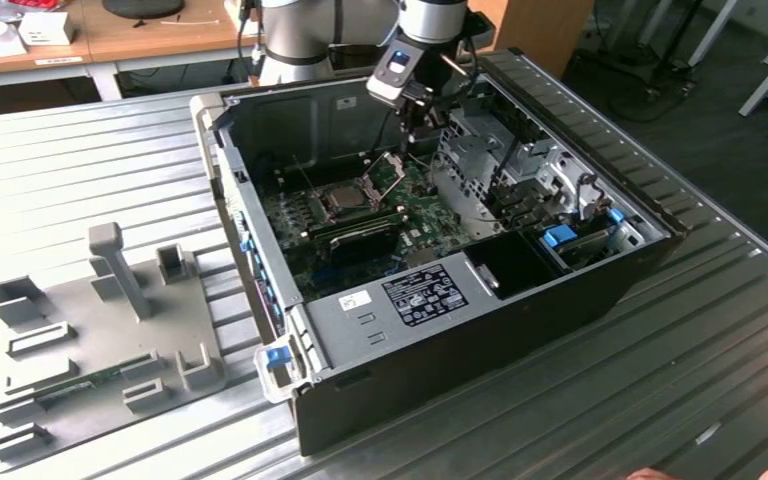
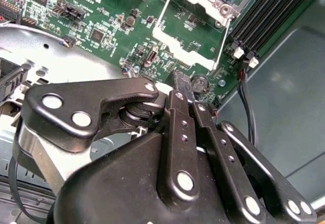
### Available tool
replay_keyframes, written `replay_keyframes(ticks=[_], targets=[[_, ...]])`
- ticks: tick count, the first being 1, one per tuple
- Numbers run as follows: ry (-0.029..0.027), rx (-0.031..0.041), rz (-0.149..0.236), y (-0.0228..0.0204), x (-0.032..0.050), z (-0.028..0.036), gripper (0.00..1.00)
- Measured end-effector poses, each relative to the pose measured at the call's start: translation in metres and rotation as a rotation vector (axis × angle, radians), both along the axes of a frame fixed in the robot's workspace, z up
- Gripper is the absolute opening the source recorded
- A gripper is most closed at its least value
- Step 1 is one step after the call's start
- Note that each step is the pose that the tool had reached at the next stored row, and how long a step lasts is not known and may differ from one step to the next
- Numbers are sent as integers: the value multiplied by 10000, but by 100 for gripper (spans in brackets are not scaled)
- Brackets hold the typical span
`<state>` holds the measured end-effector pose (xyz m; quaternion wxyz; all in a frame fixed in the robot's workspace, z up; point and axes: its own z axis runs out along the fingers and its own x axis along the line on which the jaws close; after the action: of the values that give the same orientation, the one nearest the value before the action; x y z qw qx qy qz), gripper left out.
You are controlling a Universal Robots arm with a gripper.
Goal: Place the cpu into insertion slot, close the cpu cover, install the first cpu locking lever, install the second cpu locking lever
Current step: 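Close the cpu cover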
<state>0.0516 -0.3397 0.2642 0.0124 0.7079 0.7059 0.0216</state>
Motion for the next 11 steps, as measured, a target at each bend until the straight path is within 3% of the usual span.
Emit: replay_keyframes(ticks=[11], targets=[[0, 0, 0, 0, 22, -100, 11]])
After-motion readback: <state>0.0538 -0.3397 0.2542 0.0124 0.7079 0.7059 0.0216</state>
